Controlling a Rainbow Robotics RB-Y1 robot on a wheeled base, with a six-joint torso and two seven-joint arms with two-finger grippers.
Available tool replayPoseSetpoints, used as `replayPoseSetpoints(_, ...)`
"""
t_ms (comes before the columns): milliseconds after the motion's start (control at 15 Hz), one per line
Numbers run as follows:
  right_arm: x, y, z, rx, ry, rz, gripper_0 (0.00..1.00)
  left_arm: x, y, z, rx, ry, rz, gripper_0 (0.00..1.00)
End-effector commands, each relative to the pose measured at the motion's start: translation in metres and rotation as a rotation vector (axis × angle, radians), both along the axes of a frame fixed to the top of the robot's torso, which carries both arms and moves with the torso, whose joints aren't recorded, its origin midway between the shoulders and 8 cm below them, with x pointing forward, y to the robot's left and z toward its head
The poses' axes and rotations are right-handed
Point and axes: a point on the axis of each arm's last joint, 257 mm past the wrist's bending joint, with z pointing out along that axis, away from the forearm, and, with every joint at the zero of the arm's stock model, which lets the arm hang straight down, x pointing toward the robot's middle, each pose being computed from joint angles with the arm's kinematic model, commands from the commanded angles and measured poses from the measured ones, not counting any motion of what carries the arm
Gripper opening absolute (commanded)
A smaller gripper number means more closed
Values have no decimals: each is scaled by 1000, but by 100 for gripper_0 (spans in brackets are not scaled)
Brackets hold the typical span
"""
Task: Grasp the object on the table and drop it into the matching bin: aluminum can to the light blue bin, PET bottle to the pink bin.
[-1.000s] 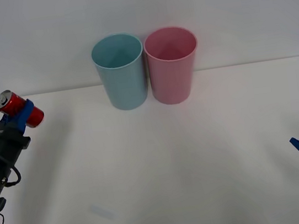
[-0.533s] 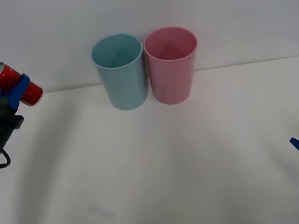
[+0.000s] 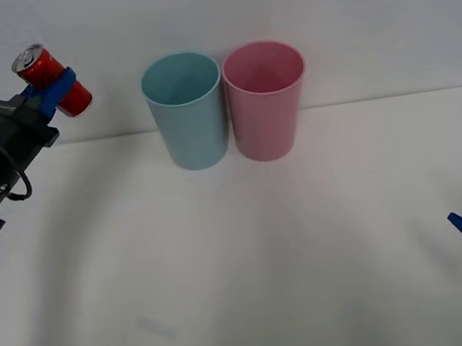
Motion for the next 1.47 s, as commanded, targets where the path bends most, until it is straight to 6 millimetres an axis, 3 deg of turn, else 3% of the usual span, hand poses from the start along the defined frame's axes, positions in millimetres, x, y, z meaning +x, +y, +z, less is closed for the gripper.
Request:
replayPoseSetpoints(67,0,0,0,0,0,0,100,33,-20,3,17,22,-32,0)
replayPoseSetpoints(467,0,0,0,0,0,0,100,95,-70,5,90,70,-74,0)
replayPoseSetpoints(733,0,0,0,0,0,0,100,126,-107,4,157,62,-69,0)
replayPoseSetpoints(1267,0,0,0,0,0,0,100,134,-136,2,202,47,-52,4)
replayPoseSetpoints(1400,0,0,0,0,0,0,100,134,-136,1,205,47,-51,17)
replayPoseSetpoints(1467,0,0,0,0,0,0,100,134,-137,2,206,45,-54,50)
